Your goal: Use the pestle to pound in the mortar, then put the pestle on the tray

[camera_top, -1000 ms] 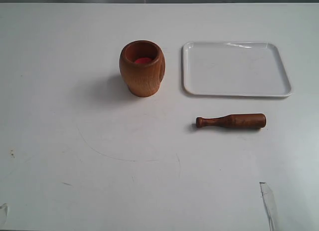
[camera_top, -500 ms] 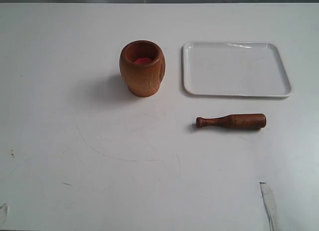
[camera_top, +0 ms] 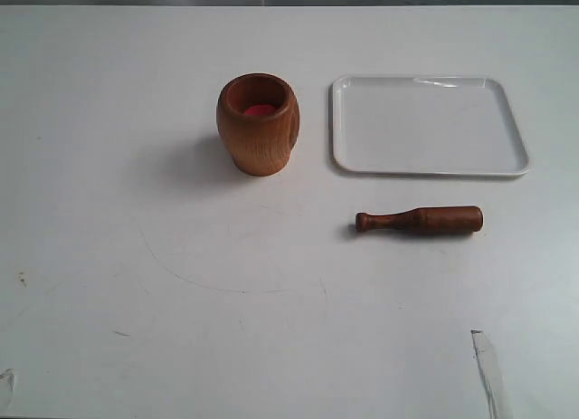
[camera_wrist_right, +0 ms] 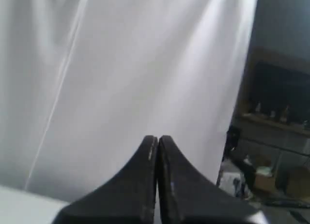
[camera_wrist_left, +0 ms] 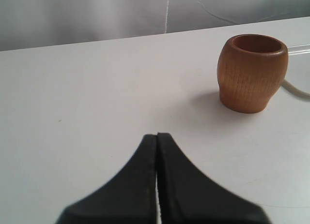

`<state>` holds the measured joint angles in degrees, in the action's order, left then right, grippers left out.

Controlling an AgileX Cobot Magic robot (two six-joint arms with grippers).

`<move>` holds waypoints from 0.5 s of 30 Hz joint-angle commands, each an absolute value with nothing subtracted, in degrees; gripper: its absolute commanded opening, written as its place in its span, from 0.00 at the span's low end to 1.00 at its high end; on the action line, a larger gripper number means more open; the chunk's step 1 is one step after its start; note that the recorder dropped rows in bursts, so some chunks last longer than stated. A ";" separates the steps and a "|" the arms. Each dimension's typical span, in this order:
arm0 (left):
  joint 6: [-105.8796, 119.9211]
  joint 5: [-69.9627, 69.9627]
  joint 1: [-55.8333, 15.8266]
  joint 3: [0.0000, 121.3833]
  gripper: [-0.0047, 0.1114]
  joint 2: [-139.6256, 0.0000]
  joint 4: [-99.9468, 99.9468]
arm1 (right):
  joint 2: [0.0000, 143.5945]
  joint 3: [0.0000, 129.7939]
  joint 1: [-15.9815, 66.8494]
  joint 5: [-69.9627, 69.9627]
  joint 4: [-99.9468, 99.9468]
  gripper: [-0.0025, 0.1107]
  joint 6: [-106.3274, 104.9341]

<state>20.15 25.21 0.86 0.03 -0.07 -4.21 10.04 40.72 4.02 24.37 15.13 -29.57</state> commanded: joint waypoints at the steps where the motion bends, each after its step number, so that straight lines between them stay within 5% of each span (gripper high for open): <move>1: 19.68 25.03 0.42 0.00 0.04 0.00 -3.79 | 20.87 45.88 4.09 41.72 31.87 0.02 -52.79; 15: 19.68 25.03 0.42 0.00 0.04 0.00 -3.79 | 56.88 56.98 4.09 69.94 40.48 0.02 -63.32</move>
<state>20.15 25.21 0.86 0.03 -0.07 -4.21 52.25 55.92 4.02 67.41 40.19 -61.67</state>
